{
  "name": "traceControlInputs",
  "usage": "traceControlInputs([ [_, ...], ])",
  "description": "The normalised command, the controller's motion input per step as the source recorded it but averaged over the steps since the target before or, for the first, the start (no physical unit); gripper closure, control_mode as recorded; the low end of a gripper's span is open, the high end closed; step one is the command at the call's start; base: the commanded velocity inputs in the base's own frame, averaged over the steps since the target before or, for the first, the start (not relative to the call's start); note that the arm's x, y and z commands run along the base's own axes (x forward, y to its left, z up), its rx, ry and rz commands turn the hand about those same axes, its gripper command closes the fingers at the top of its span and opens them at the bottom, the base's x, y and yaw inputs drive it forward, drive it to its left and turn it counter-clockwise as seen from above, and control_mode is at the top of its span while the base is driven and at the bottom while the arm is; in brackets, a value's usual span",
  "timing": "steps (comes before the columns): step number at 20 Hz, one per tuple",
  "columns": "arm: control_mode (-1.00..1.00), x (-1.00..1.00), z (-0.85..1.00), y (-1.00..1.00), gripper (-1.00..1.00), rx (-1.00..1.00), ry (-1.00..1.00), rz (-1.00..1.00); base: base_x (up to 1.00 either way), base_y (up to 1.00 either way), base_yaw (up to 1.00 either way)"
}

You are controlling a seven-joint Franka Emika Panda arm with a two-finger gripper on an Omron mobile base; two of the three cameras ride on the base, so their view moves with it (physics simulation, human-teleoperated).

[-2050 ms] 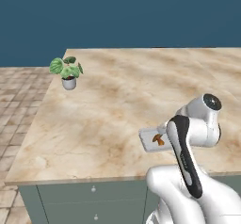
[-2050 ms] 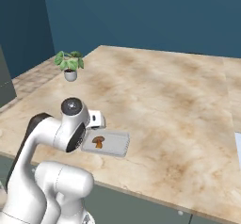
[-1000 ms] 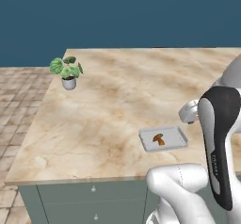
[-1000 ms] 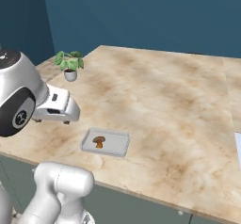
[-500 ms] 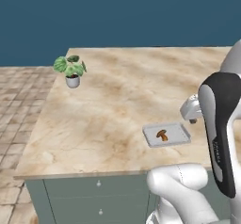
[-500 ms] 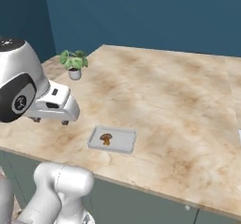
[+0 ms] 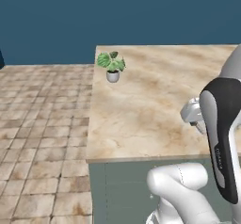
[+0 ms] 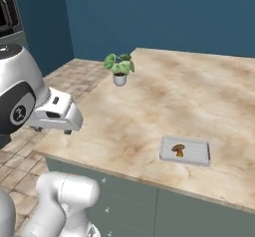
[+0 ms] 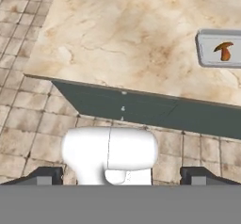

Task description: Take the bell pepper and mushroom out of the freezer and place them in the tupperware container on the counter. Then put the tupperware containing the vegetables back in the freezer.

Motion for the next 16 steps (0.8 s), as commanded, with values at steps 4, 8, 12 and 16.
traceControlInputs([
  [4, 1.0, 0.0, 0.0, 0.0, -1.0, 0.0, 0.0, 0.0, 0.01, 1.0, 0.0],
  [8, 1.0, 0.0, 0.0, 0.0, -1.0, 0.0, 0.0, 0.0, 0.02, 1.0, -0.02],
  [12, 1.0, 0.0, 0.0, 0.0, -1.0, 0.0, 0.0, 0.0, 0.0, 1.0, -0.07],
  [16, 1.0, 0.0, 0.0, 0.0, -1.0, 0.0, 0.0, 0.0, 0.07, 1.0, -0.1],
])
